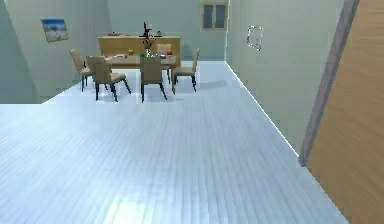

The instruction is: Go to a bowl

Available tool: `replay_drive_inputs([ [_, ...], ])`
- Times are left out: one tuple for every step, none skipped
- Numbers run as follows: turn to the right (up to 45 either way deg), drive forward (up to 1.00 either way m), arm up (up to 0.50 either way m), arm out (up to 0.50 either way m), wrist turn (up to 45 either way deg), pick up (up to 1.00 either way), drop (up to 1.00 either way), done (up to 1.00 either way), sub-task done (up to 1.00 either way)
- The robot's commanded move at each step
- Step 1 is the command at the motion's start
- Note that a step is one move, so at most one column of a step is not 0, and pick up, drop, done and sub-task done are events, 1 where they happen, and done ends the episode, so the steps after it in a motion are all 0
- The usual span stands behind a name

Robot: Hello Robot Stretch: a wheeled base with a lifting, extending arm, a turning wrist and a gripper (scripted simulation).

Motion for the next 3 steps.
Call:
replay_drive_inputs([
  [0.0, 1.0, 0.0, 0.0, 0.0, 0.0, 0.0, 0.0, 0.0],
  [3.0, 0.0, 0.0, 0.0, 0.0, 0.0, 0.0, 0.0, 0.0],
  [0.0, 1.0, 0.0, 0.0, 0.0, 0.0, 0.0, 0.0, 0.0],
])
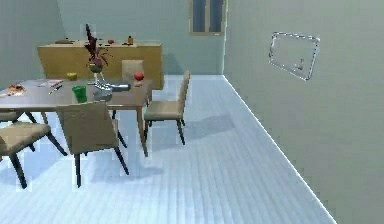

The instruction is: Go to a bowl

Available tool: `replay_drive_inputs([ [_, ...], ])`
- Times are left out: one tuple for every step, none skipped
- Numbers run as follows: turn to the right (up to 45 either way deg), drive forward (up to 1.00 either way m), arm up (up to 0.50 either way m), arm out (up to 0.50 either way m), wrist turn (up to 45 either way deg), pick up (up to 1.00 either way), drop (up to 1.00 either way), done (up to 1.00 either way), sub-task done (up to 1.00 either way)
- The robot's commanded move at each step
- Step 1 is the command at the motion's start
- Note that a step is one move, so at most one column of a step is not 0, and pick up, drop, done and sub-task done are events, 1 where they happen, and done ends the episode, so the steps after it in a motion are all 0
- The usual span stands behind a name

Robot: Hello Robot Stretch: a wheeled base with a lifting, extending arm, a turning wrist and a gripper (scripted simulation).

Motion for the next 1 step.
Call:
replay_drive_inputs([
  [0.0, 1.0, 0.0, 0.0, 0.0, 0.0, 0.0, 0.0, 0.0],
])
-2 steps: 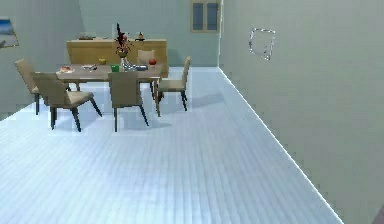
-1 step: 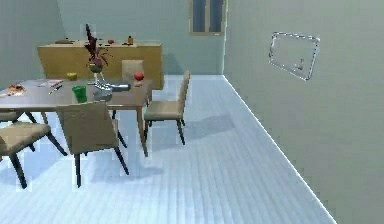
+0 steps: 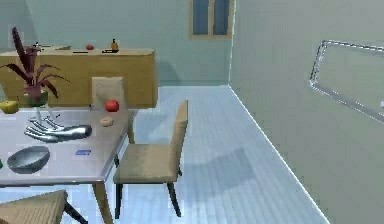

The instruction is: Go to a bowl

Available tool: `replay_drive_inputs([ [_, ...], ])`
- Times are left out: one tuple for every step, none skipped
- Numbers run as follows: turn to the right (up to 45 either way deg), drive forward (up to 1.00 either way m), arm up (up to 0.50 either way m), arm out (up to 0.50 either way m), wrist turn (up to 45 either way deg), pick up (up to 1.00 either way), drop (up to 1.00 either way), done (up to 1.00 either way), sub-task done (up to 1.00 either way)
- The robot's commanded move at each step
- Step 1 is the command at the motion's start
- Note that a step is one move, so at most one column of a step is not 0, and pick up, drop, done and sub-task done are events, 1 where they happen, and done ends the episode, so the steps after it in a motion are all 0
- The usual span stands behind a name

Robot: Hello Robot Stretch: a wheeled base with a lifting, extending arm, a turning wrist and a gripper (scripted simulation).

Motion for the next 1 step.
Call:
replay_drive_inputs([
  [0.0, 0.3, 0.0, 0.0, 0.0, 0.0, 0.0, 0.0, 0.0],
])
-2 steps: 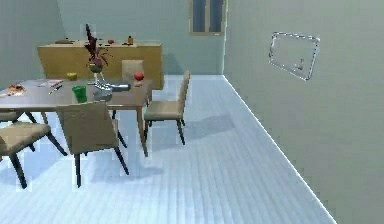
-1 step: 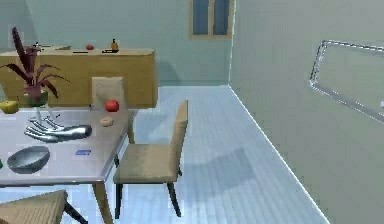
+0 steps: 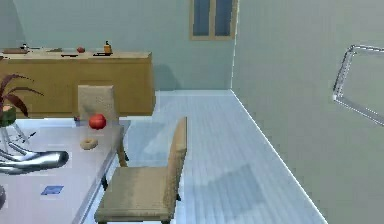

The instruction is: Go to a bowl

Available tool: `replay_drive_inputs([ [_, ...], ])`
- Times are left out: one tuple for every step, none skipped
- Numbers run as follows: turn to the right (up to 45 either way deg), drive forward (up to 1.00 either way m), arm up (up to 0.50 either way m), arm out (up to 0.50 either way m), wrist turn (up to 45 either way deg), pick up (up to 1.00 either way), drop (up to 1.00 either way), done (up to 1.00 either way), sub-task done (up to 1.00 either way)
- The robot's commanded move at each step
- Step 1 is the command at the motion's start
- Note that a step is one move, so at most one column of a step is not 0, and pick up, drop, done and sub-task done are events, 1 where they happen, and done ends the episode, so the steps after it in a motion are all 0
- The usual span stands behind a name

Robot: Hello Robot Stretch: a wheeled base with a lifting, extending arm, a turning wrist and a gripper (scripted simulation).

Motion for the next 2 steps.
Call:
replay_drive_inputs([
  [-45.0, 0.0, 0.0, 0.0, 0.0, 0.0, 0.0, 0.0, 0.0],
  [0.0, 0.0, 0.0, 0.0, 0.0, 0.0, 0.0, 1.0, 0.0],
])
